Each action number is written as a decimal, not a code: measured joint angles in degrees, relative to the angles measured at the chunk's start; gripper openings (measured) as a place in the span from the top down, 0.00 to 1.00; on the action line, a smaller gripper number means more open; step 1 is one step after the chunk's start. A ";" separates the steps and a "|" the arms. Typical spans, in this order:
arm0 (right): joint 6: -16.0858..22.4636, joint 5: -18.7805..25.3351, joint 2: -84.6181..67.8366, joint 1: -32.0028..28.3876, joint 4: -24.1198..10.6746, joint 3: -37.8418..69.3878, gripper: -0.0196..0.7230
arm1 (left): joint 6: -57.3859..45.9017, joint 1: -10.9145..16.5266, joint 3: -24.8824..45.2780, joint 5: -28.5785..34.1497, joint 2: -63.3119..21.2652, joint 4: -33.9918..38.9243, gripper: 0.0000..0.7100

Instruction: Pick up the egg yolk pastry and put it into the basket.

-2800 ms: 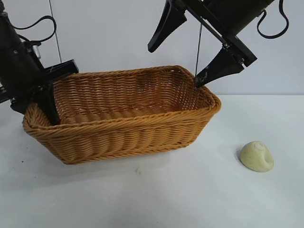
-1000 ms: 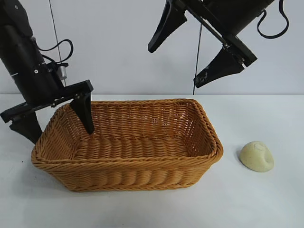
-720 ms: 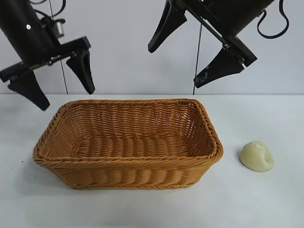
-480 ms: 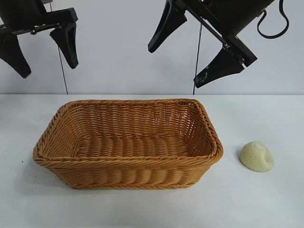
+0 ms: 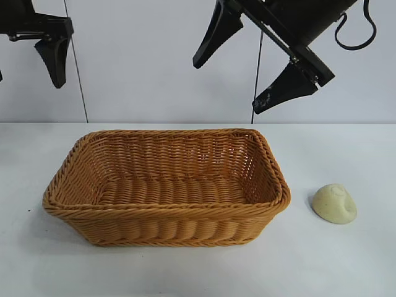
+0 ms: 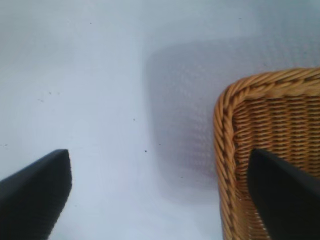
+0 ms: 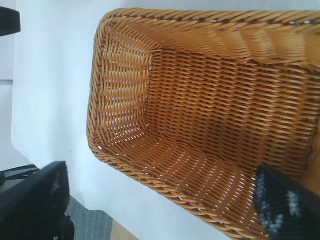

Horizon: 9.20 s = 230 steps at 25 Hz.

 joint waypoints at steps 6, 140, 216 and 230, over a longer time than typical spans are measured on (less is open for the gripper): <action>0.00 0.00 0.00 0.00 0.00 0.00 0.04 | -0.06 5.49 0.06 0.04 -0.75 -0.19 0.02; 8.67 -0.87 -3.06 -12.32 -24.86 2.41 0.76 | 6.73 6.46 72.60 -8.44 -112.99 -4.54 0.02; 17.72 14.51 18.23 -1.51 -47.24 -31.52 0.04 | 6.73 6.46 72.60 -8.44 -112.99 -4.54 0.02; 16.39 14.64 17.96 -15.00 -44.15 -31.08 0.04 | 6.73 6.46 72.60 -8.38 -112.99 -4.37 0.02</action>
